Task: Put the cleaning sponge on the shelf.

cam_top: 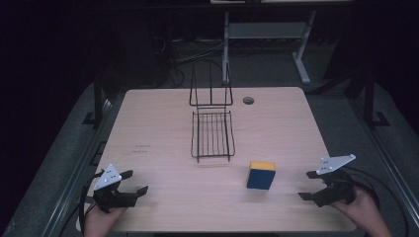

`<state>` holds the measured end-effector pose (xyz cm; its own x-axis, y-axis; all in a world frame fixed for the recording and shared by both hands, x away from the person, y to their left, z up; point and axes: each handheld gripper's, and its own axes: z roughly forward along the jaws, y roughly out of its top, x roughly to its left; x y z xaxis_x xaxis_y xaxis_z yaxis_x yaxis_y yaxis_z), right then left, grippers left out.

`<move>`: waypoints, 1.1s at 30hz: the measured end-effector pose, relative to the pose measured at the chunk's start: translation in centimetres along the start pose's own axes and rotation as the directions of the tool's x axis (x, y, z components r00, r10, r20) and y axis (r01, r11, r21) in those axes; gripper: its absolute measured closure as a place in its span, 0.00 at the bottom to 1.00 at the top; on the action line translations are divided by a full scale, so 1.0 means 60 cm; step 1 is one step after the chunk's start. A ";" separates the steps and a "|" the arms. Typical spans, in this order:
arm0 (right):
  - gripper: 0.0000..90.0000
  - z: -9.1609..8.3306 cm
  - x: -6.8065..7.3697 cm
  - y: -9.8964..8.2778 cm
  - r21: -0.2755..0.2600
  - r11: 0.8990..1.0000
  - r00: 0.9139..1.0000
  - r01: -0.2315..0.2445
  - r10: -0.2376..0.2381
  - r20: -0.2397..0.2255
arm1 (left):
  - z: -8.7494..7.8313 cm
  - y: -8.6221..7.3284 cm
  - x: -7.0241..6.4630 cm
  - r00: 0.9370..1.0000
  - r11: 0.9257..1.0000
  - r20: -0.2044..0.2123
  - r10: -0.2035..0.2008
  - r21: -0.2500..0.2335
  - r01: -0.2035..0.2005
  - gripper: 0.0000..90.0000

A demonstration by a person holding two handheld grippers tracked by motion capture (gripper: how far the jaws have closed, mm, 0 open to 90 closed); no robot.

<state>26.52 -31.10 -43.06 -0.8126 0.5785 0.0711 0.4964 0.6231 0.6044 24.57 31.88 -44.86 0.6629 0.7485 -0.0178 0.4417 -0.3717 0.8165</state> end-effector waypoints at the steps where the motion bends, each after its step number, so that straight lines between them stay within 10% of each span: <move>1: 0.20 0.001 0.000 0.003 0.002 1.000 1.000 0.004 -0.004 -0.002 | 0.000 0.000 0.000 1.000 1.000 0.000 0.000 -0.001 0.000 0.18; 33: 0.18 0.021 0.033 0.098 0.042 0.989 0.987 0.144 -0.141 -0.071 | -0.001 0.003 -0.002 1.000 1.000 0.003 0.009 -0.007 -0.009 0.18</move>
<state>28.21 -25.65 -40.36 -0.8940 0.4461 0.0417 0.3867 0.7214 0.5745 24.53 31.77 -44.69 0.6689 0.7433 -0.0125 0.4317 -0.3747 0.8205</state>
